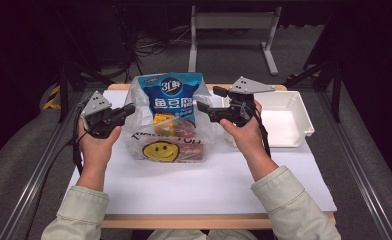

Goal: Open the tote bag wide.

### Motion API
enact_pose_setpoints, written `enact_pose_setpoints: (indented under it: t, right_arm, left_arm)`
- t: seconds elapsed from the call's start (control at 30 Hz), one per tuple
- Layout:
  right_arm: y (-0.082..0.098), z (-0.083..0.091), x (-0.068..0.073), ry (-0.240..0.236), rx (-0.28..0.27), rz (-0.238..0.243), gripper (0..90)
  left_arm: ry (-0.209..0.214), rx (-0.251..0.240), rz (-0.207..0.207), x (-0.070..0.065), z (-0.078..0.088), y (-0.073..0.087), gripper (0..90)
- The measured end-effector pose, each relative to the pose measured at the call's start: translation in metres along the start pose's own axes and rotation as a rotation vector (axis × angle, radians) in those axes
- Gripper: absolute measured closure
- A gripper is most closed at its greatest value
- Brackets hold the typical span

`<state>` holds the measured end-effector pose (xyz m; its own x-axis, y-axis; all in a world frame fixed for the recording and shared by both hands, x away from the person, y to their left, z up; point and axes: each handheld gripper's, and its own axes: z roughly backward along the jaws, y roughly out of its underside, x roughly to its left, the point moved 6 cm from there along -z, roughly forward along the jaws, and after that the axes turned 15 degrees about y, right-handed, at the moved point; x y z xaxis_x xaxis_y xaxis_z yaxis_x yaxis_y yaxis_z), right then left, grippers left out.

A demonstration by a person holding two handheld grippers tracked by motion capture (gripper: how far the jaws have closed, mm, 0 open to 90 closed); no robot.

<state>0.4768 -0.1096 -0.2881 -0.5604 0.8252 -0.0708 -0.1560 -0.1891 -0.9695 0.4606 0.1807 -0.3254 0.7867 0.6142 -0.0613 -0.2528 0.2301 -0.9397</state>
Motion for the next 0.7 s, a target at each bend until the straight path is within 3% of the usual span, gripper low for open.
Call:
enact_pose_setpoints:
  t: [0.23, 0.43, 0.7]
  right_arm:
    - [0.001, -0.008, -0.009, 0.116, 0.018, 0.081, 86.1]
    - [0.006, -0.015, -0.019, 0.175, 0.036, 0.089, 89.8]
    - [0.023, -0.026, -0.024, 0.193, 0.069, 0.074, 89.7]
  left_arm:
    - [-0.034, 0.003, 0.005, 0.007, 0.003, 0.0, 89.8]
    - [-0.069, 0.008, 0.025, 0.018, 0.005, 0.002, 89.8]
    - [-0.088, 0.04, 0.039, 0.025, 0.001, 0.016, 89.8]
